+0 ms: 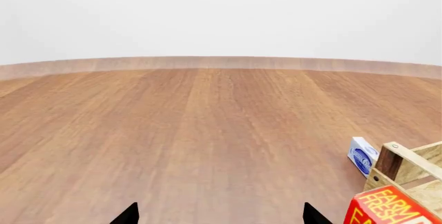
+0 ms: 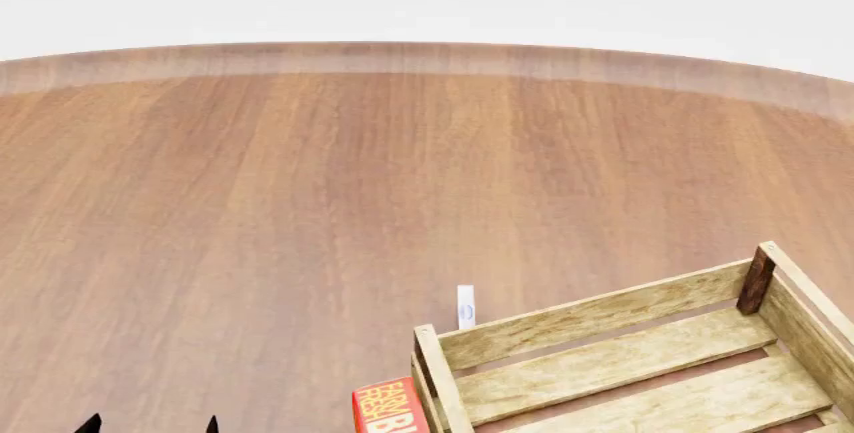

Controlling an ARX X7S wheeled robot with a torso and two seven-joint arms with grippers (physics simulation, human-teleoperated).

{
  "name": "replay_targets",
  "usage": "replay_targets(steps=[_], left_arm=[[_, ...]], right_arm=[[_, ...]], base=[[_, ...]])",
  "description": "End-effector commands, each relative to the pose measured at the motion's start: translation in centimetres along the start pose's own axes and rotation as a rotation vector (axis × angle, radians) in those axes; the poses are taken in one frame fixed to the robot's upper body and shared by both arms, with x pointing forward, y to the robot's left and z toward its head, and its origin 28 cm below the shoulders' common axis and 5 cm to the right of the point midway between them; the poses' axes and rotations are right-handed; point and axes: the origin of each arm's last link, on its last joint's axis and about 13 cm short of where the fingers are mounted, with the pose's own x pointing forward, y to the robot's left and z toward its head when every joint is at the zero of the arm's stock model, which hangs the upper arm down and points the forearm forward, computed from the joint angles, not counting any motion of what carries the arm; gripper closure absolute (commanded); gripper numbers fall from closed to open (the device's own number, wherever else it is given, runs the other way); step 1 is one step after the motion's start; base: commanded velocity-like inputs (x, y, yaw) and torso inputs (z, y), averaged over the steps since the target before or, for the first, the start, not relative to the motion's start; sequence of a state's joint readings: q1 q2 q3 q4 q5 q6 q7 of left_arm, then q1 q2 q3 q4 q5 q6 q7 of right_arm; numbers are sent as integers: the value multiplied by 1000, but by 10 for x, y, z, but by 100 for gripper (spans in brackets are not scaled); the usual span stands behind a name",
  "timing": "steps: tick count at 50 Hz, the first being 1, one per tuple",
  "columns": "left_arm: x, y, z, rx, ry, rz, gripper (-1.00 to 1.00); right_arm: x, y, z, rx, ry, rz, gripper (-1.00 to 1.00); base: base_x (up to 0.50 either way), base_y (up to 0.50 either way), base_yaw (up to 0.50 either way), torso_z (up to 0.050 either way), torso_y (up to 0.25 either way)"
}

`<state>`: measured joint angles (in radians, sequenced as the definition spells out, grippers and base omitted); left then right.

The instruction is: Pick up the tomato sauce, and put it in the wooden tray.

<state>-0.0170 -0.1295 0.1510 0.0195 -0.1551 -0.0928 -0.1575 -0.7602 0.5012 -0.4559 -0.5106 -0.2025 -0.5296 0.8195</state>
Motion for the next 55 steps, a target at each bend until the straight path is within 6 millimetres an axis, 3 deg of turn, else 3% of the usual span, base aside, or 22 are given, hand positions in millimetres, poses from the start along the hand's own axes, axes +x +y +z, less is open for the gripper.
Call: replay_targets(steps=[1,38,55], left_arm=[[0,0,0,1,-27,-10,-100],[0,0,0,-5,-28,-10,-100],[-1,0,1,-6,-28,-10,-100]], right_arm=[[-19,-1,-4,29,7,-35,-100],[-17,10,-63,58,239,-119,-100],[-16,13,-76,53,304,-100,-100]], base=[[0,0,0,0,0],[0,0,0,0,0],[0,0,0,0,0]])
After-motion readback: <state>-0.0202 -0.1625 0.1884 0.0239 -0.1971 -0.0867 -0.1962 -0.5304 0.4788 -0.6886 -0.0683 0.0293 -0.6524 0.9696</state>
